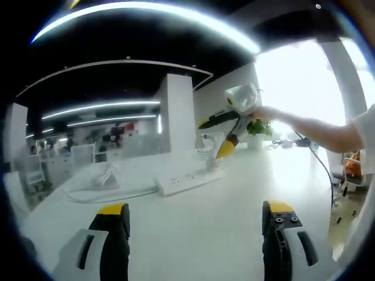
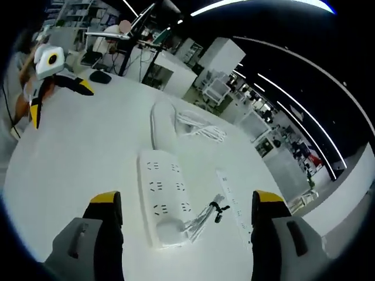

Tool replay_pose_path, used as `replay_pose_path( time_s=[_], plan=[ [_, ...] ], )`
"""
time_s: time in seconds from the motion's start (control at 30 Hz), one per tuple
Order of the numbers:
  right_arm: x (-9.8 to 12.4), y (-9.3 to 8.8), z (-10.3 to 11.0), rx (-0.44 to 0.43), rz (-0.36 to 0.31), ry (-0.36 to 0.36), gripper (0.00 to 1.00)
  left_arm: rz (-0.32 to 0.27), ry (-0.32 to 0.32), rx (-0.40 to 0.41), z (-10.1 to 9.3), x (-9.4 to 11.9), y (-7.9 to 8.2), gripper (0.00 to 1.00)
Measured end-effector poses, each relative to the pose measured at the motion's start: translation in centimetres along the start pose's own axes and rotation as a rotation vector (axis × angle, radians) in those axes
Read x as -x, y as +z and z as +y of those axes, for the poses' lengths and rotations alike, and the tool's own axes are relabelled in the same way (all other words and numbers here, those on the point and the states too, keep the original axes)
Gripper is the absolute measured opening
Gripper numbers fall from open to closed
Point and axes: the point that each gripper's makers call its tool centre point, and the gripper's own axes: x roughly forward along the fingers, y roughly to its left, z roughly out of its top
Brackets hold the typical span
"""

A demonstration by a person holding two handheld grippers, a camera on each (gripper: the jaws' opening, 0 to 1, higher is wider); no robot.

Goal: Straighten the power strip on the desk, plug the charger into it

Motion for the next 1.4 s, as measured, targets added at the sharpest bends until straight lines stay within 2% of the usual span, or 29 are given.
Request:
replay_pose_path(
  time_s=[0.27,0.57,0.83,1.13,1.4],
  plan=[
    [1.4,0.4,-0.6,-0.1,-0.102,-0.033,0.92,-0.001,0.003,-0.005,0.1,0.0,0.2,0.97],
    [3.0,0.0,-0.3,-0.15,-0.147,-0.063,0.91,-0.004,0.001,-0.009,0.0,-0.2,0.4,0.97],
    [5.5,0.0,0.6,-0.208,-0.233,-0.127,0.89,-0.003,0.005,-0.004,0.3,-0.3,0.4,0.97],
    [7.9,-0.8,1.0,-0.301,-0.294,-0.171,0.88,-0.004,0.009,-0.003,0.6,-0.2,0.3,0.97],
    [10.6,-1.7,1.9,-0.351,-0.343,-0.21,0.87,-0.003,0.012,0.0,0.7,-0.2,0.2,0.97]
  ],
)
